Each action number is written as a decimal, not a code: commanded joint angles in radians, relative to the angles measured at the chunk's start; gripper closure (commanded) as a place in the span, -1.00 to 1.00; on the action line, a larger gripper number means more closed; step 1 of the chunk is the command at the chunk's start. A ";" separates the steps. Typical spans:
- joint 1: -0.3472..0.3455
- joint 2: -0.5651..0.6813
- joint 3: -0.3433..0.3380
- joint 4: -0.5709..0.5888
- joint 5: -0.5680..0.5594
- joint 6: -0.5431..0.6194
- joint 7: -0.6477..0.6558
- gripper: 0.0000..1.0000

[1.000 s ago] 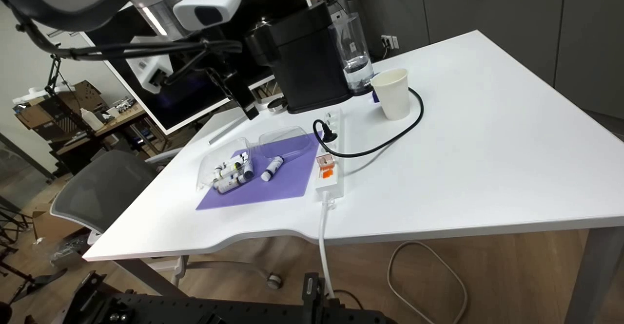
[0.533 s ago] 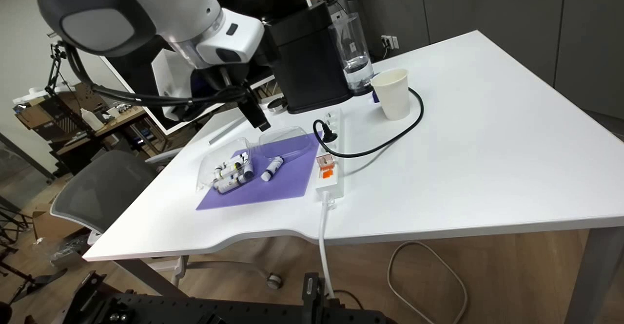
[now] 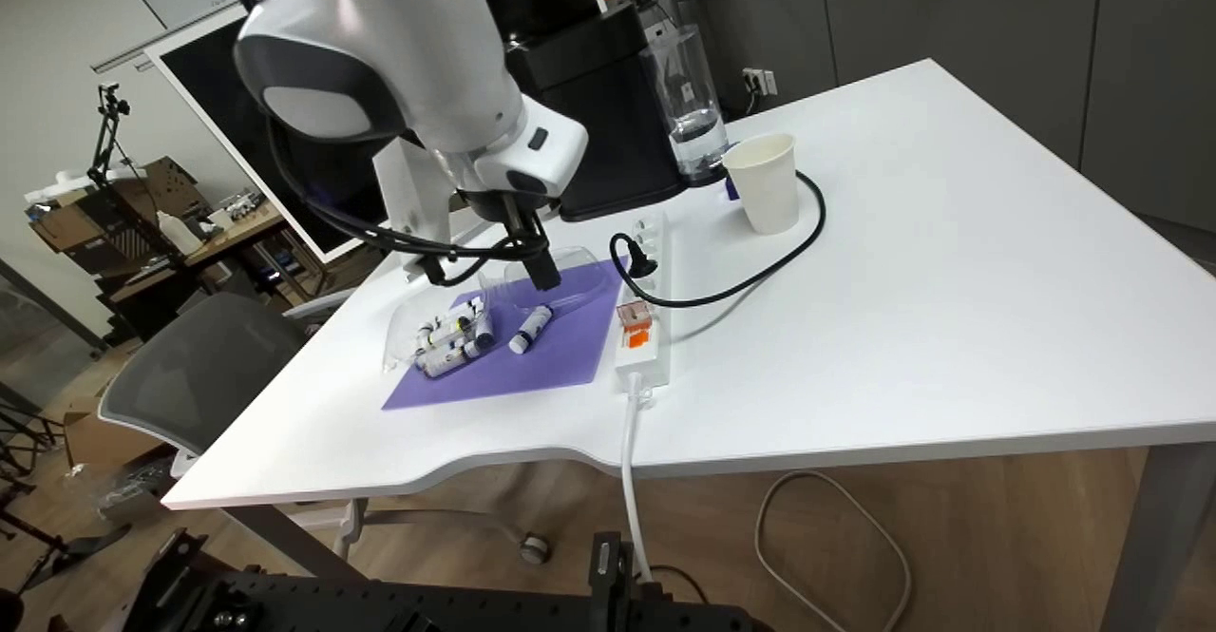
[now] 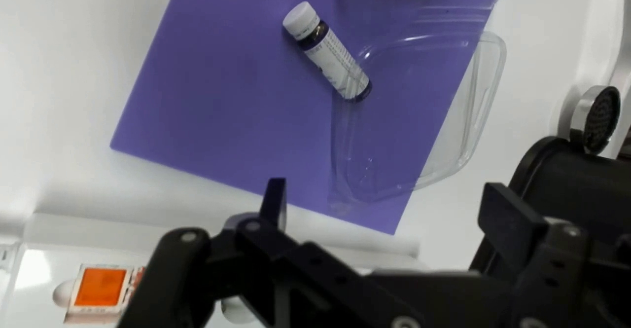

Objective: Close the lid on the clear container

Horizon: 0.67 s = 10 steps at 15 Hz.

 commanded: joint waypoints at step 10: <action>-0.072 0.281 0.082 0.229 -0.017 -0.110 0.002 -1.00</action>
